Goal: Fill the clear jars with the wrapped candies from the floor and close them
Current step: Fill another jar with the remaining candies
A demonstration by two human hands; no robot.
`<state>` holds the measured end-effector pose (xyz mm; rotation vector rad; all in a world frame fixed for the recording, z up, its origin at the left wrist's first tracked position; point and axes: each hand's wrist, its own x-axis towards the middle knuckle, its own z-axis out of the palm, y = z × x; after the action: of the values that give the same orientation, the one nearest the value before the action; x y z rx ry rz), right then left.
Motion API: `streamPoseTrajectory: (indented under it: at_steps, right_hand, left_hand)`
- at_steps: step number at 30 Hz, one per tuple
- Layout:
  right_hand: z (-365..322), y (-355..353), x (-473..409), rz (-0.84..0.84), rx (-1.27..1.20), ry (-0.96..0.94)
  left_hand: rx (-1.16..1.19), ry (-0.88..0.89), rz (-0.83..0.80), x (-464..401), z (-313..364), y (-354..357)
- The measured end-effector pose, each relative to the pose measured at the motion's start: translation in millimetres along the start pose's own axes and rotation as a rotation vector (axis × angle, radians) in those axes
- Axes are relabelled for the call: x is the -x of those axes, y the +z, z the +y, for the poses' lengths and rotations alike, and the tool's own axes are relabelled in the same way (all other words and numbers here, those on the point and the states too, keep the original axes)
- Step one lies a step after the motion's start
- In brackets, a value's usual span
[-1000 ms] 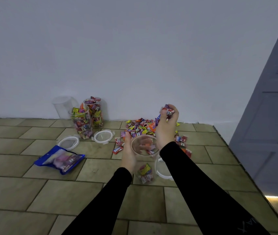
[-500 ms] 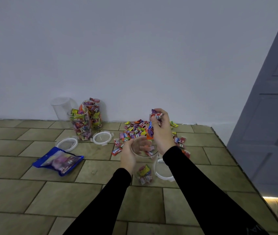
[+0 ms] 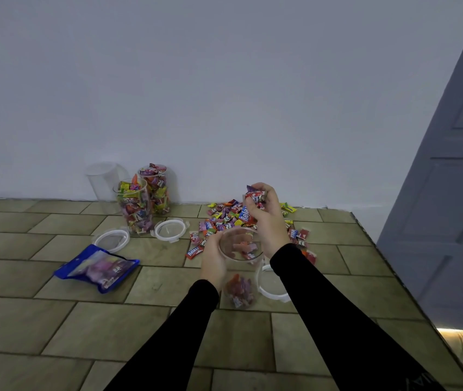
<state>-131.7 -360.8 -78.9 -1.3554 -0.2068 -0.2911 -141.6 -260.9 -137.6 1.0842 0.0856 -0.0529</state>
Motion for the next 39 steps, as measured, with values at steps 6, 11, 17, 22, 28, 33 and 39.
streamPoseTrajectory:
  at_steps: [6, 11, 17, 22, 28, 33, 39]
  right_hand:
    - [-9, 3, 4, -0.026, -0.099, 0.042]
    - [-15, 6, 10, -0.053, -0.159, 0.053]
    - [-17, 5, 11, -0.100, -0.134, 0.069]
    - [-17, 4, 10, -0.176, -0.058, 0.043]
    - [-16, 3, 10, -0.159, -0.034, 0.027]
    - [-19, 1, 3, -0.096, -0.048, 0.026]
    - [-8, -27, -19, 0.064, -0.023, 0.075]
  left_hand:
    - [0.023, 0.021, 0.025, 3, 2, 3]
    - [0.016, -0.011, 0.004, 3, 3, 4]
    - [-0.006, -0.041, 0.007, 3, 8, 5]
    - [-0.090, 0.020, 0.036, 1, 4, 2]
    - [-0.098, 0.011, 0.021, -1, 1, 1]
    - [-0.076, -0.019, -0.050, -5, 0, -6]
    - [-0.165, -0.009, -0.111, -15, 12, -22]
